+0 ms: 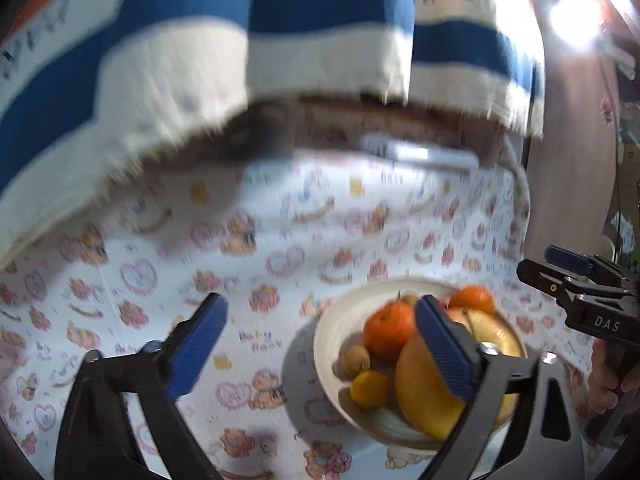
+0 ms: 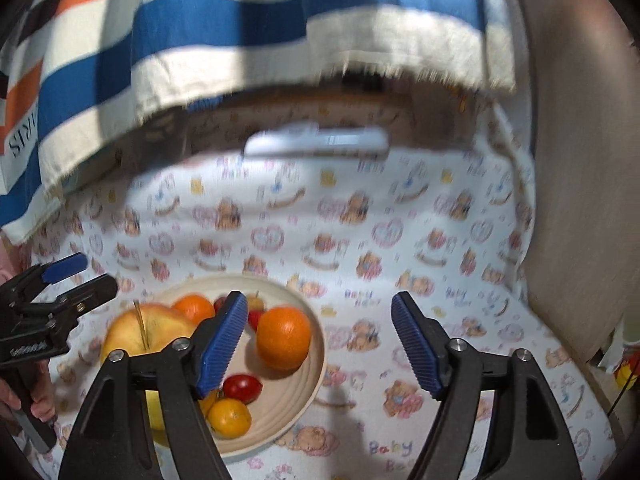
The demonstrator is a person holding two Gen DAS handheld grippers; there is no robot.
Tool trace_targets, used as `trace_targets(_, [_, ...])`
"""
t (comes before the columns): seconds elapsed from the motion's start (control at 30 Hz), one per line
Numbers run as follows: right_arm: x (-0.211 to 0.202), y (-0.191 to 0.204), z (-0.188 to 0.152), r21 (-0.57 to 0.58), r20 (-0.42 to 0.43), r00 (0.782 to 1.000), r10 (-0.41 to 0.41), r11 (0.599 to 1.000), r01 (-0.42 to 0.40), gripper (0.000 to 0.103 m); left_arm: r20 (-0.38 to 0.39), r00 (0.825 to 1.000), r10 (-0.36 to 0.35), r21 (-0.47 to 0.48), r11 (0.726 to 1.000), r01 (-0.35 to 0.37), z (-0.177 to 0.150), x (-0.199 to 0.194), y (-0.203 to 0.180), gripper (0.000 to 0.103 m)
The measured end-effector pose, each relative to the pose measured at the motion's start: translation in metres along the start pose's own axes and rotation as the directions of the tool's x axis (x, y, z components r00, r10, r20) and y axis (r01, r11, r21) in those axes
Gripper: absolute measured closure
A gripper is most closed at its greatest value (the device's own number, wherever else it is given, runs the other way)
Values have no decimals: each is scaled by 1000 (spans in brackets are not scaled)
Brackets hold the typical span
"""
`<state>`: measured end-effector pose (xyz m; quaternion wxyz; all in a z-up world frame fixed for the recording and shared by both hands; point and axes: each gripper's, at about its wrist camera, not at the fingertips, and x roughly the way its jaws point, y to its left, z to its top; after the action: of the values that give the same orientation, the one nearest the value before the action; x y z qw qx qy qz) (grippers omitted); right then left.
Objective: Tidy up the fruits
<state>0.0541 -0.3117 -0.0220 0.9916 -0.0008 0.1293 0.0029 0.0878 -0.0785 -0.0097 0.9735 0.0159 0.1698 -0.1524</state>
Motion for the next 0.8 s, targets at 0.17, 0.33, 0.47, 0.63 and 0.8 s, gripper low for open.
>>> trace_targets(0.17, [-22, 3, 3, -28, 167, 983, -70, 997, 75, 0, 86, 996, 24, 40, 999, -28, 2, -10, -7, 0])
trace_targets(0.33, [-31, 3, 6, -17, 200, 979, -32, 999, 36, 0, 92, 995, 30, 29, 999, -33, 3, -10, -4, 0])
trace_targets(0.47, [-33, 5, 6, -20, 198, 980, -31, 999, 36, 0, 127, 990, 62, 42, 997, -68, 4, -18, -6, 0])
trace_targets(0.63, [-45, 10, 11, -19, 220, 975, -16, 1000, 21, 0, 196, 976, 91, 37, 994, -100, 19, -42, -15, 0])
trace_targets(0.8, [-58, 16, 19, 14, 205, 979, -7, 1000, 4, 0, 183, 981, 72, 77, 993, -87, 18, -66, -29, 0])
